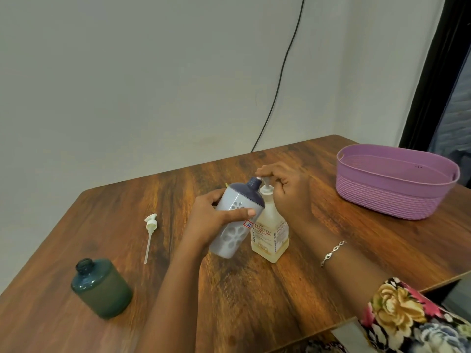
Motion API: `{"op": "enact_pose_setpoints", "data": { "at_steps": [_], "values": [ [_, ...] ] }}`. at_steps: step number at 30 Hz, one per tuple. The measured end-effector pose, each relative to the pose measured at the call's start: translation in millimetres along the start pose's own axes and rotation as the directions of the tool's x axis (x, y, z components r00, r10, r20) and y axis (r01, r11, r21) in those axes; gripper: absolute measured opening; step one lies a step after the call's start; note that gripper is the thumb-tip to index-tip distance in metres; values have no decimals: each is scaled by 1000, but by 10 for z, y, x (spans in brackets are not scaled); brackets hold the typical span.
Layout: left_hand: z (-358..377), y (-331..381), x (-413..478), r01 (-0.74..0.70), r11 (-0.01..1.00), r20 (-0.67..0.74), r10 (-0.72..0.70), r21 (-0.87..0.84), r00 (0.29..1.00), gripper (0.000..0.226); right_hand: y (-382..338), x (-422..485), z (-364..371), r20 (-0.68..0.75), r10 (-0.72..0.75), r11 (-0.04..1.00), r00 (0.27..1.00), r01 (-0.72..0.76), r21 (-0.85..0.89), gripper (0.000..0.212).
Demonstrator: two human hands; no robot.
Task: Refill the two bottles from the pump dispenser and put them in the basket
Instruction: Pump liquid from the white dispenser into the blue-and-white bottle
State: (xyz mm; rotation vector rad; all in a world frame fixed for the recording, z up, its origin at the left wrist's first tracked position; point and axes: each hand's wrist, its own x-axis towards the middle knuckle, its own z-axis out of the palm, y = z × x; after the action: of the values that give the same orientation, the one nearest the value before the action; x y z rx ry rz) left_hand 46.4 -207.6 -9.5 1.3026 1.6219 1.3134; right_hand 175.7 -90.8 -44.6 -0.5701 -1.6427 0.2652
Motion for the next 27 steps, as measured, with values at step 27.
{"op": "enact_pose_setpoints", "data": {
  "at_steps": [27],
  "values": [
    [8, -59, 3, 31, 999, 22, -31, -11, 999, 36, 21, -210, 55, -47, -2, 1000, 999, 2, 14, 41]
  ]
}}
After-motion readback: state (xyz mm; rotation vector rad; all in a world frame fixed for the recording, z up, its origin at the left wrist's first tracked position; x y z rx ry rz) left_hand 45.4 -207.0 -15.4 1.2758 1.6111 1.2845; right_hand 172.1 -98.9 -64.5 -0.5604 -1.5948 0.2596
